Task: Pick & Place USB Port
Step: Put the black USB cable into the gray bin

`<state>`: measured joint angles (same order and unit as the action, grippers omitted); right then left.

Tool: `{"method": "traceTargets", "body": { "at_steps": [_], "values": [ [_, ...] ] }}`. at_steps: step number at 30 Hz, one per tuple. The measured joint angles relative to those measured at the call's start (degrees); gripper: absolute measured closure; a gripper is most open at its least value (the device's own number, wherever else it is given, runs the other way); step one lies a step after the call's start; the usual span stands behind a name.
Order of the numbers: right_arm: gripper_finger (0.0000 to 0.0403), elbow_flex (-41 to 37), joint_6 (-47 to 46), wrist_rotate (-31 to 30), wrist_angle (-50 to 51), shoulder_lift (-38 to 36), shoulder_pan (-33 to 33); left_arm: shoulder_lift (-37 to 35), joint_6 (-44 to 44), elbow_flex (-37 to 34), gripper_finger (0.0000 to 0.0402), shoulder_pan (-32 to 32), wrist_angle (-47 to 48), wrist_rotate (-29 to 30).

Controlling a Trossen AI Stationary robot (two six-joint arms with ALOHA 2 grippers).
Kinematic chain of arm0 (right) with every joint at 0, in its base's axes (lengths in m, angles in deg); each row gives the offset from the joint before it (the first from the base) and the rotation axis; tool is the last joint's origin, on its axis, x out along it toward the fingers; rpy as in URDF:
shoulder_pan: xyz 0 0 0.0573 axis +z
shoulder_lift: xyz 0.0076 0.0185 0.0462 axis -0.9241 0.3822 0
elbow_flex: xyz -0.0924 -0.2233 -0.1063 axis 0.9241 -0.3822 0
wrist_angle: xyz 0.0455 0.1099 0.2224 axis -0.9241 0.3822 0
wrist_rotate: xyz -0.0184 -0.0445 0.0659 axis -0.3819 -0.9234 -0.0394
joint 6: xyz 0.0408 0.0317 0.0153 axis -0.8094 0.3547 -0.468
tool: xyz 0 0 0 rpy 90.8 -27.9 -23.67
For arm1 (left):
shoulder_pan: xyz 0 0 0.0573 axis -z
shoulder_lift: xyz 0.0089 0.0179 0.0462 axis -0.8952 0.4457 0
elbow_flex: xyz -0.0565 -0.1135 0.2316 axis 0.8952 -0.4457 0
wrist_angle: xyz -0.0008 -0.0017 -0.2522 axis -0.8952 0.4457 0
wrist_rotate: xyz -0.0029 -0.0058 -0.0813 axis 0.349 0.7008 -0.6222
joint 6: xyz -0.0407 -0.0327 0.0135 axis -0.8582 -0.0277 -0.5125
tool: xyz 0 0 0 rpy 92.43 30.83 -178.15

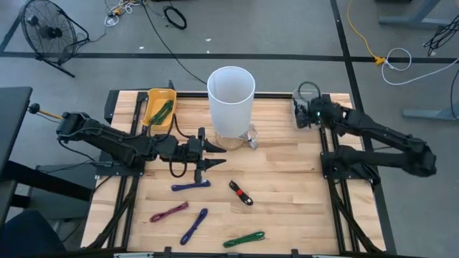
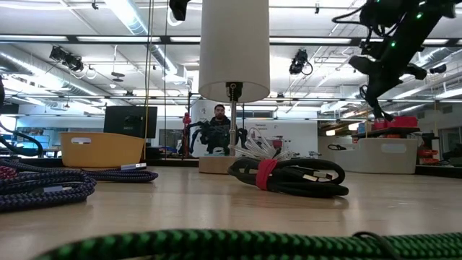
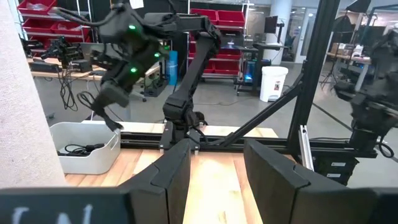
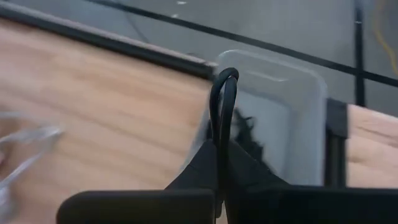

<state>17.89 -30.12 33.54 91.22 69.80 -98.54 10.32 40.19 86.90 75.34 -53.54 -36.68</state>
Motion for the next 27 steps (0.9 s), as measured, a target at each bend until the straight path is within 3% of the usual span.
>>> {"method": "traceTargets", "body": {
  "at_steps": [9, 15, 27],
  "values": [
    [0.0403, 0.0, 10.28, 3.74, -6.8, 7.38, -15.13, 0.0, 0.04, 0.0, 0.0246, -0.02, 0.0, 0.0],
    [0.0403, 0.2, 8.23, -3.37, -6.59, 13.37, -13.77, 0.0, 0.01, 0.0, 0.0246, 0.0, -0.07, 0.0],
    [0.0403, 0.21, 7.68, -6.39, -7.52, 23.98, -13.92, 0.0, 0.0, 0.0, 0.0246, -0.02, 0.09, 0.0]
  ]
}}
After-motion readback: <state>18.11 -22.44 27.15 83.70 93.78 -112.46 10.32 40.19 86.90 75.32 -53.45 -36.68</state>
